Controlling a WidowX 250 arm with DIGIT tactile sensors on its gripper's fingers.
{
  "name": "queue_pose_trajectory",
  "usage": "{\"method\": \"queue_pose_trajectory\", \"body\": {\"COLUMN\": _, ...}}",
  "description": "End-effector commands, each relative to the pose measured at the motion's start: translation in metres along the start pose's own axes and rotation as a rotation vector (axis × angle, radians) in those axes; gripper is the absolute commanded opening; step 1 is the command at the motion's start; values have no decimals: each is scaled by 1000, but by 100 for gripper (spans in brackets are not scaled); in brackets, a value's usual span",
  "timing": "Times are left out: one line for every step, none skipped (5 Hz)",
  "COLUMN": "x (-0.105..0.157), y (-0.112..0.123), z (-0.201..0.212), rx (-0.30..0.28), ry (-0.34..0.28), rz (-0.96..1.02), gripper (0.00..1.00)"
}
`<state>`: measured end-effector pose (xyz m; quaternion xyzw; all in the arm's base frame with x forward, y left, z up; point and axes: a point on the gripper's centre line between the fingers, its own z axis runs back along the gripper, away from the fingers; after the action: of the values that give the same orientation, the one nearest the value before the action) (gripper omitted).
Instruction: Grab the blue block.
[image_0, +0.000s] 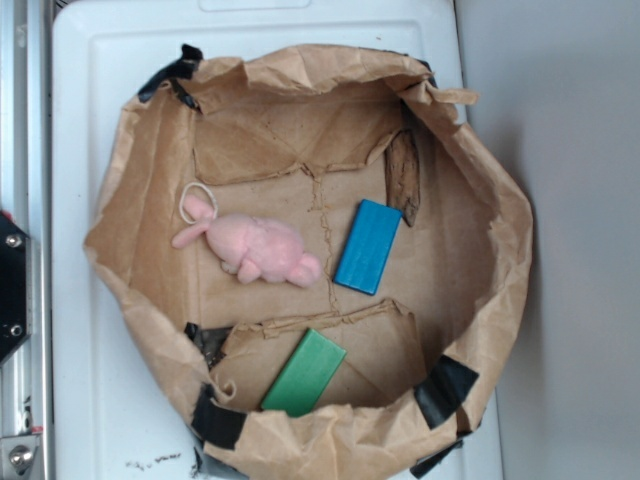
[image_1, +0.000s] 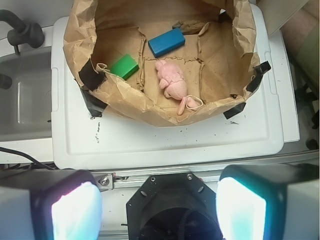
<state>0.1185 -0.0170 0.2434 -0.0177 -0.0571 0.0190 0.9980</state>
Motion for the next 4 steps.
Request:
{"method": "queue_pose_trajectory", "body": {"x": 0, "y": 0, "z": 0, "rx": 0, "ry": 0, "rz": 0, "gripper": 100}}
{"method": "queue_pose_trajectory", "body": {"x": 0, "y": 0, "z": 0, "rx": 0, "ry": 0, "rz": 0, "gripper": 100}}
{"method": "queue_pose_trajectory", "body": {"x": 37, "y": -14, "z": -4, "rx": -29, "ry": -7, "rz": 86, "gripper": 100}}
{"method": "queue_pose_trajectory", "body": {"x": 60, "y": -22, "z": -15, "rx": -38, "ry": -12, "rz": 147, "gripper": 100}}
